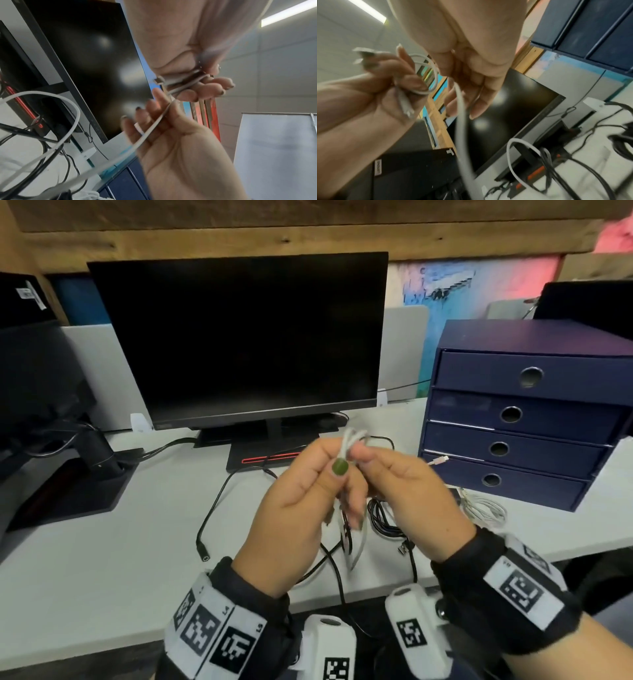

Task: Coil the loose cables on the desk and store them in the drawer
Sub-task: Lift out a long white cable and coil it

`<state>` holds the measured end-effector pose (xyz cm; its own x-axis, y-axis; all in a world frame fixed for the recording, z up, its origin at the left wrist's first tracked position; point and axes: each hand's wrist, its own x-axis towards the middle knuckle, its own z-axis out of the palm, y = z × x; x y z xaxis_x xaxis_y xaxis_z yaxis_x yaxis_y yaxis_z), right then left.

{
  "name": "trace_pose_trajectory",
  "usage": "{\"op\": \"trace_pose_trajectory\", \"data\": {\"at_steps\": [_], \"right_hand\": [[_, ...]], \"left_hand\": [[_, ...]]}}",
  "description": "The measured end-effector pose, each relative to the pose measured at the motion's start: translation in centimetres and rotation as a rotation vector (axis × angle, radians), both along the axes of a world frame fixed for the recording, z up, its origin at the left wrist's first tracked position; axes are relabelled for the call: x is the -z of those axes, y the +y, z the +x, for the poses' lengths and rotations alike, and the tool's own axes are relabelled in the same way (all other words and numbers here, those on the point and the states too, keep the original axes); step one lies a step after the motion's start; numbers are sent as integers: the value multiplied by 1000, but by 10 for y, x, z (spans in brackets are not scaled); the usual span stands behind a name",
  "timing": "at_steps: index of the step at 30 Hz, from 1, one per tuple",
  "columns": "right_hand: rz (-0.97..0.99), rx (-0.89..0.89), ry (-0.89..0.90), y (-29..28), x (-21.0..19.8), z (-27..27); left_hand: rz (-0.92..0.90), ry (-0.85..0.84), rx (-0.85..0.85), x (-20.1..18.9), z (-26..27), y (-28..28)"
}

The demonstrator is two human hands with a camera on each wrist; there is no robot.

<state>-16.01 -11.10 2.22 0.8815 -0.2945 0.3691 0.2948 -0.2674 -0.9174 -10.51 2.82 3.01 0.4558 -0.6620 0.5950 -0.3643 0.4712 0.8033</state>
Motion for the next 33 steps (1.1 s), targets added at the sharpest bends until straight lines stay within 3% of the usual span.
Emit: {"op": "trace_pose_trajectory", "data": {"at_steps": [4,7,13,19,23,29,33], "right_hand": [[90,-259,179,11,22,0],[26,-374,277,20,31,-3],[-497,-260,409,26,15,-9],[-737,-129,321,21,-6,-19],[-682,-18,206,11,-26,-29],[-422,136,-78,-9,-40,-23],[-256,135,-154,-10,-37,-9]], "left_hand": [[-117,86,-69,-3,11,6],[-122,138,-106,0,17,9],[-60,171,-186,9,22,7],[299,-266,-412,19,26,7],[370,-331,-457,21,30,8],[344,-316,-339,17,24,11],[283,-207,-181,9,18,9]]}}
